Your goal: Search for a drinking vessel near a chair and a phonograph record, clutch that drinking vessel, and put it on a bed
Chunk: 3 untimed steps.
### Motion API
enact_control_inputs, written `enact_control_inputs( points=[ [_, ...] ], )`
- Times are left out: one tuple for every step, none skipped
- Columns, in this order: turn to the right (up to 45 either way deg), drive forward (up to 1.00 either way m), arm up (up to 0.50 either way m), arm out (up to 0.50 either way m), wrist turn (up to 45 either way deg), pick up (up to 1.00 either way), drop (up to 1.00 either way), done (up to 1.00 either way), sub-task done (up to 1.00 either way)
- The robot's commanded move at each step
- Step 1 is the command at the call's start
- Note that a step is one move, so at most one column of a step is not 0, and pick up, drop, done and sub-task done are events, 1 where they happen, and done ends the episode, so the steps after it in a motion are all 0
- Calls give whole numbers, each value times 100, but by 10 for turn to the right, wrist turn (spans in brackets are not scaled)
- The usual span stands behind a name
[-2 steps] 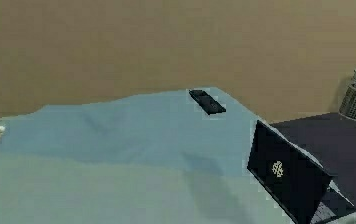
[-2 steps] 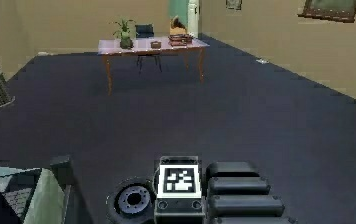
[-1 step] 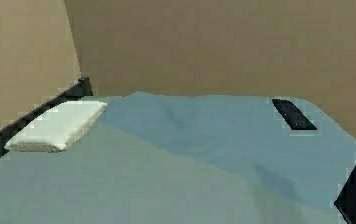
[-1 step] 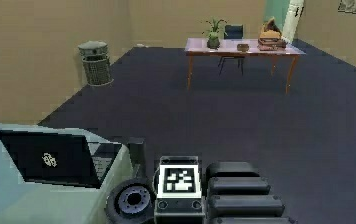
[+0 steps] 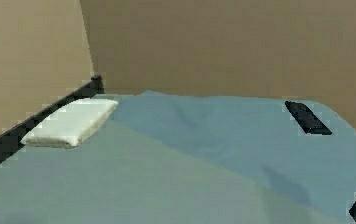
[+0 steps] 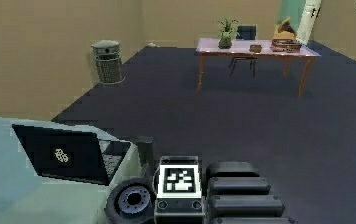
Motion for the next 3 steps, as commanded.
enact_control_inputs(
  points=[
    [180,0,0,0,0,0,0,0,0],
    [-210,0,0,0,0,0,0,0,0],
    [450,0,0,0,0,0,0,0,0]
  ],
)
